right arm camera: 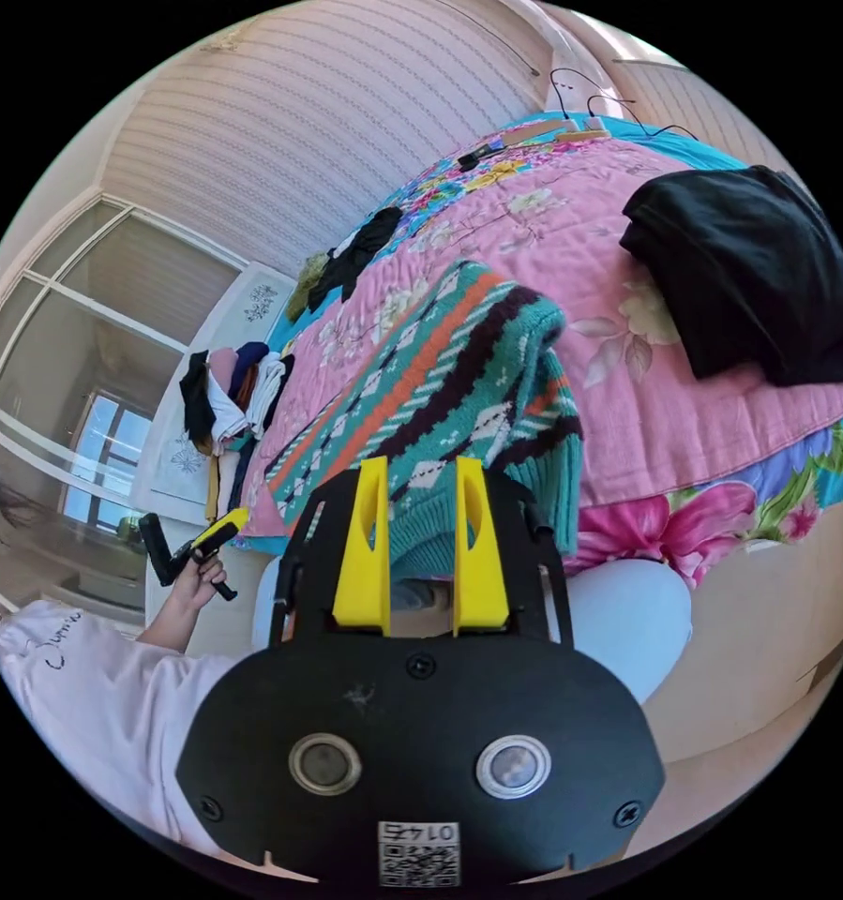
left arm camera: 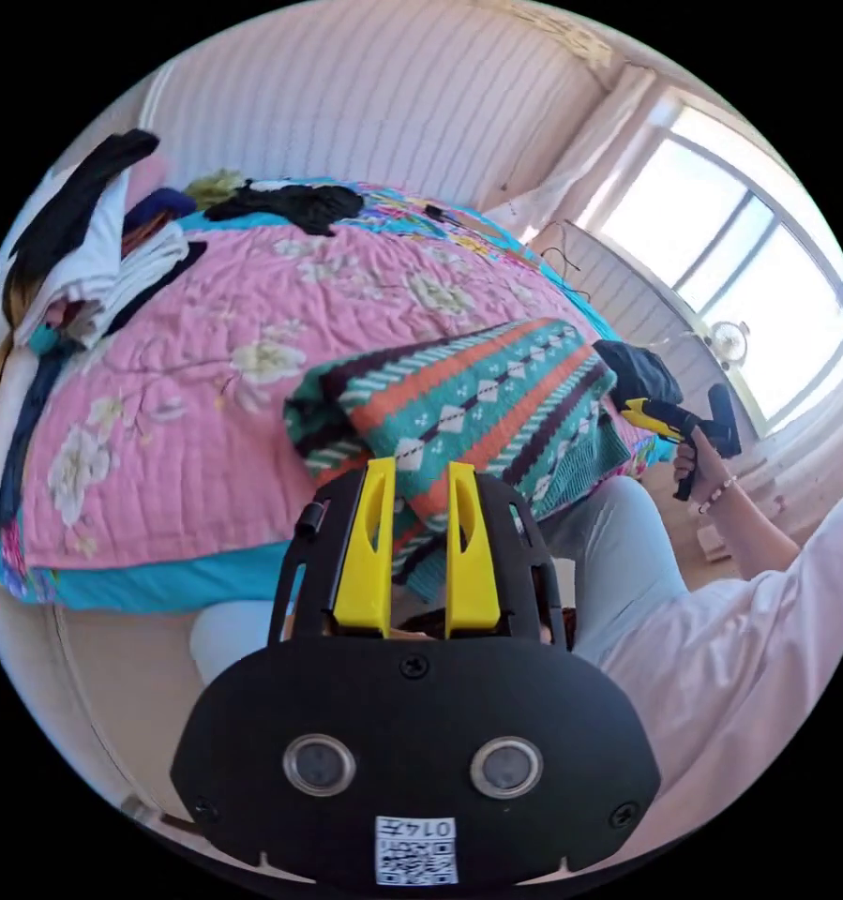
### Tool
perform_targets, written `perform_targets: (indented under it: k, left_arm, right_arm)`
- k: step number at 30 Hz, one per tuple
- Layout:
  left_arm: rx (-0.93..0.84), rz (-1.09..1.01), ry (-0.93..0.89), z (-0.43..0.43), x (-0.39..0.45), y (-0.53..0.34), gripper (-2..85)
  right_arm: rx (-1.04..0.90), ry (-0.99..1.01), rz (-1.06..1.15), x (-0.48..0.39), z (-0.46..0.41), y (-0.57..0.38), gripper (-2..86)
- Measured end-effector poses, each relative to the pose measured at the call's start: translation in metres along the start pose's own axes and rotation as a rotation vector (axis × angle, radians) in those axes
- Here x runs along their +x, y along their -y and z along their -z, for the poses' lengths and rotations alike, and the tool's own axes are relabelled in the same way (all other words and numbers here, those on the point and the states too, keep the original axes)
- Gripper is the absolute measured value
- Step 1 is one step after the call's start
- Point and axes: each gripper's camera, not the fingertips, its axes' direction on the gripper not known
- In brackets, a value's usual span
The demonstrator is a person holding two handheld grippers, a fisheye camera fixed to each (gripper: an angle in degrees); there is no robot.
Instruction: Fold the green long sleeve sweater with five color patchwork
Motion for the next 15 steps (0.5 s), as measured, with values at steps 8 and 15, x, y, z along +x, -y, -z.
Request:
perform_targets:
  k: [8, 15]
  left_arm:
    - [-0.116, 0.208, -0.134, -0.099, -0.015, -0.008, 11.9]
    - [0.006, 0.108, -0.090, -0.072, -0.021, 0.000, 3.9]
  right_arm:
    - [-0.034, -0.079, -0.084, 0.043, -0.039, 0.025, 17.9]
    - [-0.159, 0.207, -0.057, 0.068, -0.056, 0.032, 5.2]
